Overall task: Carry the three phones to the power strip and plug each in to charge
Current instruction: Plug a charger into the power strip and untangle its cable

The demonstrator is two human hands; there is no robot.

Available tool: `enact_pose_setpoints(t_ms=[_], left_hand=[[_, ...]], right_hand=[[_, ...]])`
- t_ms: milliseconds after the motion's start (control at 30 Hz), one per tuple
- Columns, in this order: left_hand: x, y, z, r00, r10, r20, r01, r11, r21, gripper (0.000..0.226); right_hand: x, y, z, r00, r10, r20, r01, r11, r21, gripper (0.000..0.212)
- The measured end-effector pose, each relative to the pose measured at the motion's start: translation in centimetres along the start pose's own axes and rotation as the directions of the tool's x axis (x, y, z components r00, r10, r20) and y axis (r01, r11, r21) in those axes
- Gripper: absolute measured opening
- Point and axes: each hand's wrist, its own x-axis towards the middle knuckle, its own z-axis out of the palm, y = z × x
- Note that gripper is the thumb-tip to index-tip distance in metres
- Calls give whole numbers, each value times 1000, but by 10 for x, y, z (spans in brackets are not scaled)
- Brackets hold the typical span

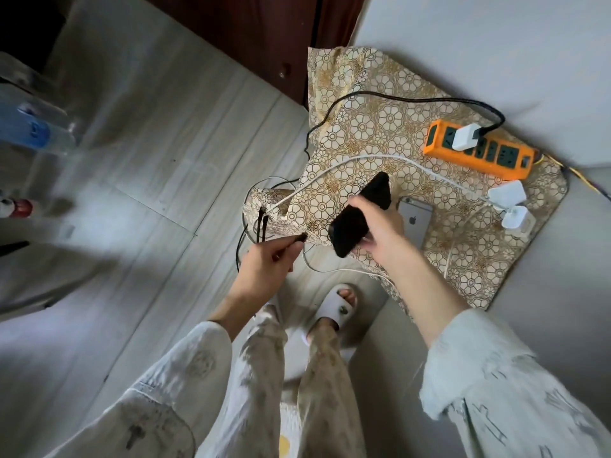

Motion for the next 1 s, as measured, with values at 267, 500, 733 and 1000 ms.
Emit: enact_pose_setpoints(t_ms=[267,500,733,1000], left_hand=[[-11,25,4,989,142,-44,-141,990,24,15],[-15,26,2,986,154,-55,-153,988,32,17],[-13,29,5,969,221,-108,-193,955,227,16],[-13,29,6,960,267,-82,-200,862,466,18]], right_hand=[[-27,-9,1,935,98,340,-210,927,310,43],[-28,-4,-1,943,123,308,-229,913,337,46],[-32,0,-3,964,94,247,-184,909,373,36],[-38,-1,1,988,12,157,-55,960,274,33]])
